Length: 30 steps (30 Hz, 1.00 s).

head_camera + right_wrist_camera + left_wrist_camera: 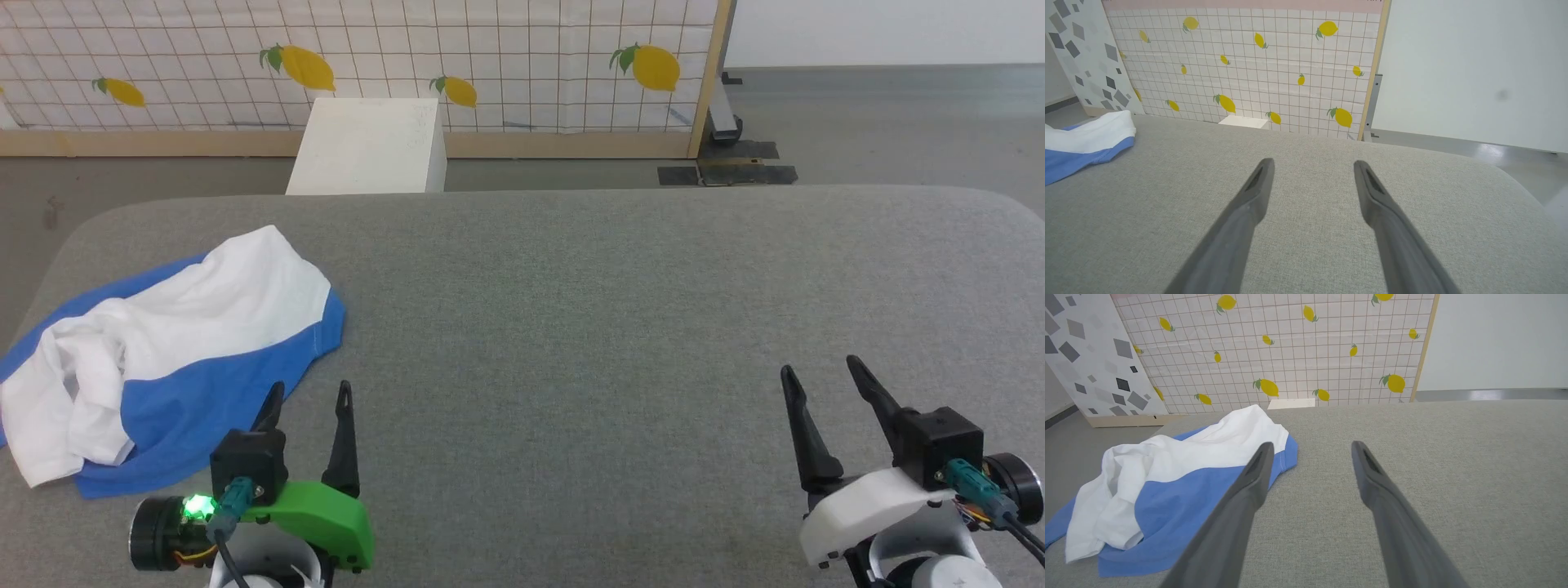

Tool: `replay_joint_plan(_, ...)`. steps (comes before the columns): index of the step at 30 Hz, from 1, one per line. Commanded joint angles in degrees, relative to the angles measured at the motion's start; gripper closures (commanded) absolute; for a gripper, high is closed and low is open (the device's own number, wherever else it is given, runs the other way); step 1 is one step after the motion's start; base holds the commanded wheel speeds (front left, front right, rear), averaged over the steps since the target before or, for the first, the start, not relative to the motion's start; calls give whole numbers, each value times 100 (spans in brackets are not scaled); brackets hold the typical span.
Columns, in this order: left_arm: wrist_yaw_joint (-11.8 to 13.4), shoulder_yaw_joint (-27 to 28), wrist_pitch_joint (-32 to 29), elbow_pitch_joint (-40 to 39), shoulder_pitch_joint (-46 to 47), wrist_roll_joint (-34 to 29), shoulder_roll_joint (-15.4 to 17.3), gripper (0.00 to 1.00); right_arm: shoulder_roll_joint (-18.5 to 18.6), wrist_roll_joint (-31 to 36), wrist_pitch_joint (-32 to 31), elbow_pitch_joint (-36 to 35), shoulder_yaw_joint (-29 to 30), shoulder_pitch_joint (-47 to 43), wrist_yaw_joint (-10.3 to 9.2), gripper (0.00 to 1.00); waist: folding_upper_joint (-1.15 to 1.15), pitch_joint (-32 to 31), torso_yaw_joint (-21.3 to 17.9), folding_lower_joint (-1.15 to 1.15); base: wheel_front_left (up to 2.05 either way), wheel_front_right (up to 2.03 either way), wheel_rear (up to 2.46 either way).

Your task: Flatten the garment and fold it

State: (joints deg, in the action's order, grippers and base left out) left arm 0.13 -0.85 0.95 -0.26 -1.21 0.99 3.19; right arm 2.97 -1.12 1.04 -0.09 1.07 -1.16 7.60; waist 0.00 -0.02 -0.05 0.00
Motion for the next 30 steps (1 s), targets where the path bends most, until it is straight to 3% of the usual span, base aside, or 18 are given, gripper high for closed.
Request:
replay_joint_plan(1,-1,-24,62,-18,-67,6,-3,0,-1,-57,62,-1,50,-57,-1,0,0,-1,-1,0,0,0,0)
replay_joint_plan(30,68,-139,404,-68,-273,108,-10,0,-3,-5,402,-88,217,-227,-4,0,0,-33,317,0,0,0,0)
